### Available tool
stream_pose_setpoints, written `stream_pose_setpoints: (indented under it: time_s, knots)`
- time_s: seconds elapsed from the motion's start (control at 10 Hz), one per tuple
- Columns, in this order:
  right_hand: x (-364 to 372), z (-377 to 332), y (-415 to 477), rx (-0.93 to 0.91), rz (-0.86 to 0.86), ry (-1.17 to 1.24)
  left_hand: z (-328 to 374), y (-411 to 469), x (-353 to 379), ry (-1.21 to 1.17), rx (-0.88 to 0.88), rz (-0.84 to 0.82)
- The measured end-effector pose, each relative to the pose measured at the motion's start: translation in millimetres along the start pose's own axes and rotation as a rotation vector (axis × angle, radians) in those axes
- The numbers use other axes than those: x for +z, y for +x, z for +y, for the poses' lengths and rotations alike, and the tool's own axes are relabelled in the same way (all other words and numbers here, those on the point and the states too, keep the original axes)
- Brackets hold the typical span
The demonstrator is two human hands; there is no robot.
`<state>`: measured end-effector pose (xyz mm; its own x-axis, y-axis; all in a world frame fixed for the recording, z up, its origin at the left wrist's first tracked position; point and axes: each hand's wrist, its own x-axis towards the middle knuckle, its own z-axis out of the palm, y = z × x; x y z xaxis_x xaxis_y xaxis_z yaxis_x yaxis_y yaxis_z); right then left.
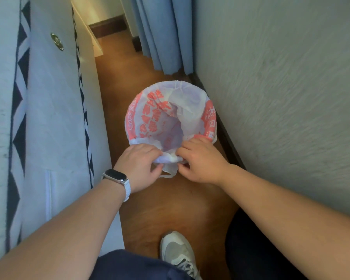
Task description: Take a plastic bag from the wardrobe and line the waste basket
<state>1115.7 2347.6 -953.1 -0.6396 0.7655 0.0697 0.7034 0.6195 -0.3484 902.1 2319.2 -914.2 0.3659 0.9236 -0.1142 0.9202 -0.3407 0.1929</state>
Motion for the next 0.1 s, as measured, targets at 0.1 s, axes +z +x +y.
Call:
stream_pose_setpoints:
  time_s: [0.1]
  knots:
    - [-5.2,-8.2,-3.2,0.056,0.043,0.012,7.8,1.5,-18.9,0.025,-0.027,0.052]
